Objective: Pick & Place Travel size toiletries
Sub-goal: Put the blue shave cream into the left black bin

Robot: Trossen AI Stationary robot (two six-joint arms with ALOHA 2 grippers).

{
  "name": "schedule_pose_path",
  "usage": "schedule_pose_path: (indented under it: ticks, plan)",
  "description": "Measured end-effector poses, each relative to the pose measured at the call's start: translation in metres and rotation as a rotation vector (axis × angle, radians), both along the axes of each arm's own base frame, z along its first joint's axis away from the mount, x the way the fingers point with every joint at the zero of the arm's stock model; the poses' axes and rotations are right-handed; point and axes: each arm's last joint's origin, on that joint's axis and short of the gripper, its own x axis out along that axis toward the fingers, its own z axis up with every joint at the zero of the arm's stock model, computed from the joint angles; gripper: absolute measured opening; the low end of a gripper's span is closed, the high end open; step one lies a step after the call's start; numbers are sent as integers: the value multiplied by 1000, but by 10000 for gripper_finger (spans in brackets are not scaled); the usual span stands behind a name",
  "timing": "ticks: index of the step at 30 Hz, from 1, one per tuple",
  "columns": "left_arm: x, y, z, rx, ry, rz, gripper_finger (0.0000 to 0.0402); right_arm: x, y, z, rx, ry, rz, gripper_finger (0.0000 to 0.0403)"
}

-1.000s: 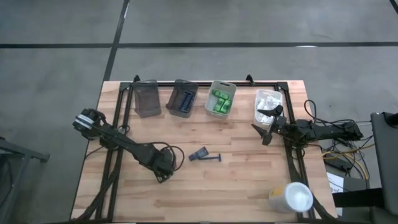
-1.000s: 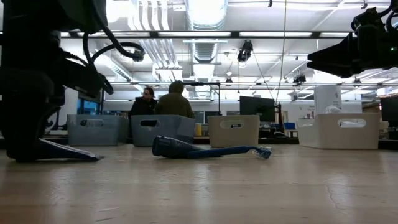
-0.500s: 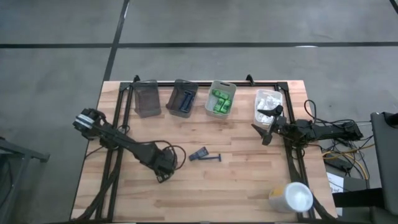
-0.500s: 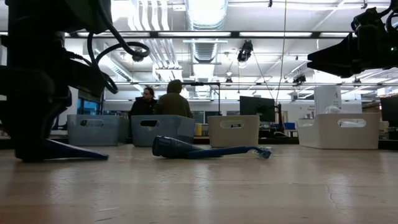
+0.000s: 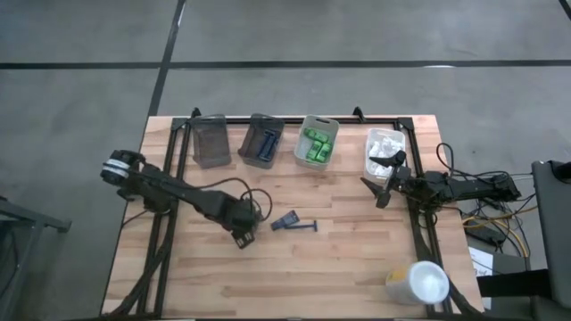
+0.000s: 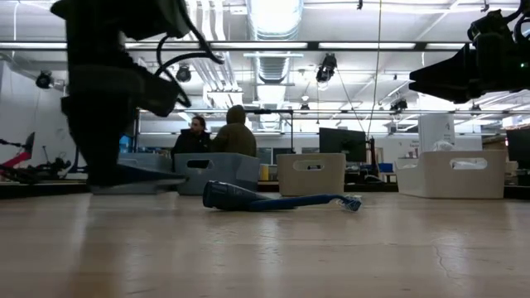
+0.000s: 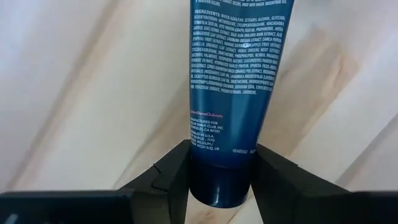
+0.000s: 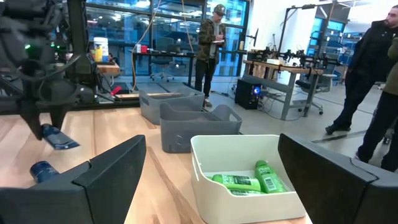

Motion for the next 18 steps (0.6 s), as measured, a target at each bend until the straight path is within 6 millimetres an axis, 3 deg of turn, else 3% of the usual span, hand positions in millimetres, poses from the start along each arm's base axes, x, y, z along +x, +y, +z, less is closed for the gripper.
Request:
schedule_pose_path:
  ticks: [18]
  plan:
    - [-6,54,46,9,-190,127,145,0,0,0,2,-1,0,364]
